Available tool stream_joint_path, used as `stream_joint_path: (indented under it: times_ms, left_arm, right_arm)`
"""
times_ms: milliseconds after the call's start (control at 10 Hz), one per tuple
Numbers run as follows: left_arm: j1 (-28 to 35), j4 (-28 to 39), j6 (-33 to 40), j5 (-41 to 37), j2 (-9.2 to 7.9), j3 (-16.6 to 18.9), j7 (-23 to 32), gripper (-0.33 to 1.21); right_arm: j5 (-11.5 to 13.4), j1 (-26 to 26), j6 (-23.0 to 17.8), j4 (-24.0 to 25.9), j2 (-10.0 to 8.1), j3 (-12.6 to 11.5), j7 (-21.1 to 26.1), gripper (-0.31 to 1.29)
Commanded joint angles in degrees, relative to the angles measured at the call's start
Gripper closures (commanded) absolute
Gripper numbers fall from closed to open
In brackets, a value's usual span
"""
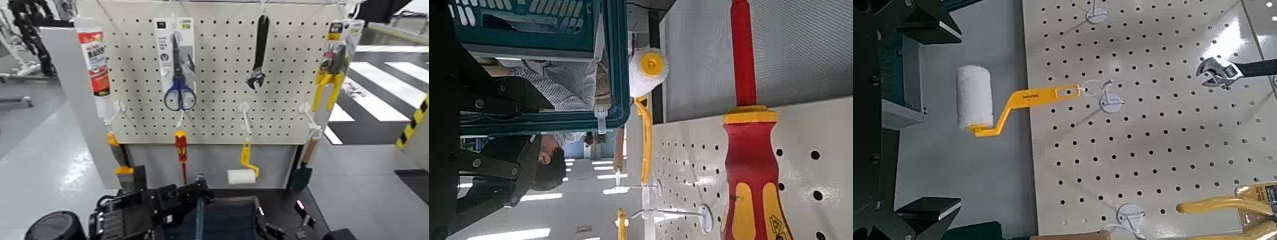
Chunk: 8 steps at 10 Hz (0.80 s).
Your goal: Place the crate on the table.
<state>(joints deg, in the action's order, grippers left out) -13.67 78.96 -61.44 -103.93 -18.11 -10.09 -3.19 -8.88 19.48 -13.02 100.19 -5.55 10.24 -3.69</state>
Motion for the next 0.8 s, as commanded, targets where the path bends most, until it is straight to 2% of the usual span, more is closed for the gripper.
stream_joint_path:
  times_ms: [100,800]
  left_arm:
    - [-3.2,-3.2,0.4,2.3,-0.08,-2.7,-2.5,1.19]
    - [-7.3,-8.2,1.6,5.5,0.18,-5.8,-5.6,1.19]
  right_arm:
    - [-0.3,-0.2,-0.3,-0.3,-0.16,0.2,0.0,0.15]
    - [-0.4,-0.5,-0.8,-0.5,-0.25,0.4,0.0,0.15]
